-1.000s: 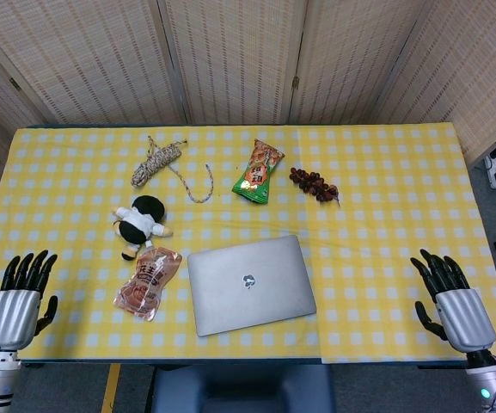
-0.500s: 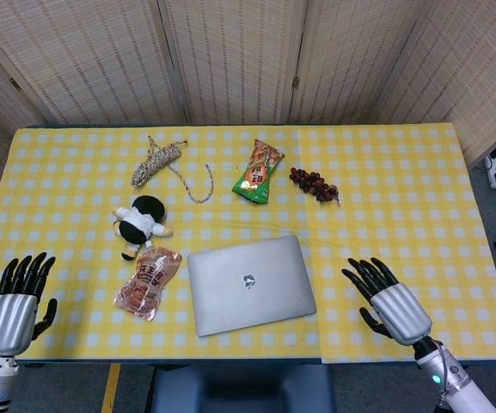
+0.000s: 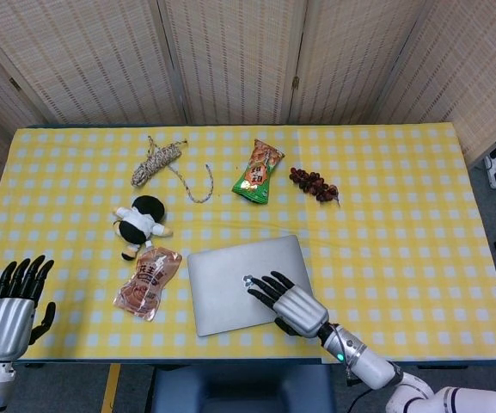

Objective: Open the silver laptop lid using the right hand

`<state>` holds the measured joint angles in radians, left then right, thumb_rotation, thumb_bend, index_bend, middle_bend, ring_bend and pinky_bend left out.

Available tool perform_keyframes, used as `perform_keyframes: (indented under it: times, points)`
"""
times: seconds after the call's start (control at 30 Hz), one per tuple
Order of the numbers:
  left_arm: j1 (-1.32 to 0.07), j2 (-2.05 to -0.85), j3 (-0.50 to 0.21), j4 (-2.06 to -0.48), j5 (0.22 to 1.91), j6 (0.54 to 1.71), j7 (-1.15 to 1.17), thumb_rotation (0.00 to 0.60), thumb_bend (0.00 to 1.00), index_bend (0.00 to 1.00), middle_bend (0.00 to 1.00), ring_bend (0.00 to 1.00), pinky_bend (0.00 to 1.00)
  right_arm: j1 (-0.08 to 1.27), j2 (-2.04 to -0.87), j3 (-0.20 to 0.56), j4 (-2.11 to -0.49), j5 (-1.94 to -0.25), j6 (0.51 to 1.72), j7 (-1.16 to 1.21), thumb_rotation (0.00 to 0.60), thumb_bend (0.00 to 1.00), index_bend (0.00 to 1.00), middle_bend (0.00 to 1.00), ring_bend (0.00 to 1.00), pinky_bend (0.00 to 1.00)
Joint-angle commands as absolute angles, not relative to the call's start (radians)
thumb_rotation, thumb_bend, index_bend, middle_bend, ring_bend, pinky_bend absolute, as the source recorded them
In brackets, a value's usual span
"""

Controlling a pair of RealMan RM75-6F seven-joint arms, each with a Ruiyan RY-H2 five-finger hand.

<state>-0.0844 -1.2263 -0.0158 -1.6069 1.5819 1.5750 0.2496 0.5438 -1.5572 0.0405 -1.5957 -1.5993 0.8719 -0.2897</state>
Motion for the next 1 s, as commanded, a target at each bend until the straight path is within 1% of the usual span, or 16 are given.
perform_keyframes:
  times: [0.03, 0.17, 0.3, 0.37, 0.43, 0.5, 0.67, 1.0]
  points:
    - [-0.083, -1.226, -0.015, -1.605, 1.579, 1.571, 0.248, 0.6, 0.55, 0.05, 0.08, 0.02, 0.0, 0.582, -1.625, 0.055, -1.552, -1.554, 0.83, -0.349, 0.6, 0.51, 0.0, 0.0, 0.0, 0.0]
    - [-0.084, -1.229, -0.016, -1.602, 1.576, 1.564, 0.249, 0.6, 0.55, 0.05, 0.08, 0.02, 0.0, 0.601, -1.676, 0.053, -1.517, -1.527, 0.811, -0.374, 0.6, 0.51, 0.0, 0.0, 0.0, 0.0]
    - [-0.083, -1.23, -0.017, -1.6, 1.575, 1.562, 0.244, 0.6, 0.55, 0.05, 0.08, 0.02, 0.0, 0.608, -1.704, 0.045, -1.492, -1.524, 0.822, -0.396, 0.6, 0.51, 0.0, 0.0, 0.0, 0.0]
    - [-0.083, -1.23, -0.017, -1.599, 1.574, 1.56, 0.241, 0.6, 0.55, 0.05, 0.08, 0.02, 0.0, 0.609, -1.712, 0.038, -1.485, -1.525, 0.833, -0.402, 0.6, 0.48, 0.0, 0.0, 0.0, 0.0]
    - [-0.084, -1.23, -0.018, -1.597, 1.573, 1.558, 0.238, 0.6, 0.55, 0.05, 0.08, 0.02, 0.0, 0.608, -1.718, 0.032, -1.479, -1.527, 0.845, -0.406, 0.6, 0.43, 0.0, 0.0, 0.0, 0.0]
    - [-0.084, -1.231, -0.018, -1.596, 1.574, 1.556, 0.235, 0.6, 0.55, 0.04, 0.08, 0.02, 0.0, 0.609, -1.721, 0.025, -1.475, -1.531, 0.854, -0.407, 0.6, 0.42, 0.0, 0.0, 0.0, 0.0]
    - [-0.083, -1.234, -0.017, -1.589, 1.575, 1.555, 0.229, 0.6, 0.55, 0.04, 0.08, 0.02, 0.0, 0.608, -1.724, 0.01, -1.467, -1.539, 0.875, -0.399, 0.6, 0.41, 0.0, 0.0, 0.0, 0.0]
    - [-0.081, -1.236, -0.018, -1.582, 1.57, 1.549, 0.226, 0.6, 0.55, 0.04, 0.08, 0.02, 0.0, 0.626, -1.749, 0.011, -1.437, -1.515, 0.869, -0.411, 0.6, 0.41, 0.0, 0.0, 0.0, 0.0]
